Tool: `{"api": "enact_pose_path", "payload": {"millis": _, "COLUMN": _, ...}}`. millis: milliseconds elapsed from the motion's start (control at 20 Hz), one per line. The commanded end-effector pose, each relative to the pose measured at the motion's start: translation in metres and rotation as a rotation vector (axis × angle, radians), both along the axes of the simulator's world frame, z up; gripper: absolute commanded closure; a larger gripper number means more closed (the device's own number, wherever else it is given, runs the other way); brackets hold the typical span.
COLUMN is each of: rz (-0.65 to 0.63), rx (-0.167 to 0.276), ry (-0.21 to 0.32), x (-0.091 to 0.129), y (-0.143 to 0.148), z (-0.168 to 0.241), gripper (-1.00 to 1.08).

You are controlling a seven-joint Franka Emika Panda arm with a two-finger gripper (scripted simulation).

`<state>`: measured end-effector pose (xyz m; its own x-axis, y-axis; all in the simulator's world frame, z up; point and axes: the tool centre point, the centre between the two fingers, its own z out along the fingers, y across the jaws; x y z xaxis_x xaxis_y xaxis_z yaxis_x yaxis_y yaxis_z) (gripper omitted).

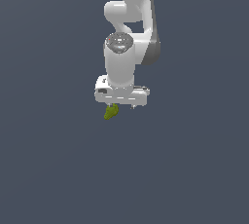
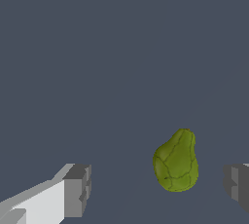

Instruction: Pick up the object and move it to a goal position.

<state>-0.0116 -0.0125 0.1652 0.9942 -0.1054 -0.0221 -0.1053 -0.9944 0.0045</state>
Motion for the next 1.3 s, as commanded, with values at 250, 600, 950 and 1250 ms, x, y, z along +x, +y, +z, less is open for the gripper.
{"api": "enact_pose_path", "payload": {"millis": 250, "rz": -0.203, "rx": 0.003, "ry": -0.003, "x": -0.012, "y": -0.013, "z": -0.018, "gripper": -0.92}}
{"api": "enact_pose_path", "payload": {"millis": 600, "rz": -0.437, "rx": 0.002, "ry": -0.007, "x": -0.026, "y": -0.028, "z": -0.038, "gripper": -0.92}}
{"api": "enact_pose_path", "payload": {"millis": 950, "rz": -0.671, "rx": -0.001, "ry": -0.012, "x": -0.042, "y": -0.044, "z": -0.055, "gripper": -0.92}}
{"api": "enact_pose_path", "payload": {"millis": 1250, "rz": -0.829, "rx": -0.005, "ry": -0.017, "x": -0.053, "y": -0.055, "z": -0.066, "gripper": -0.92}}
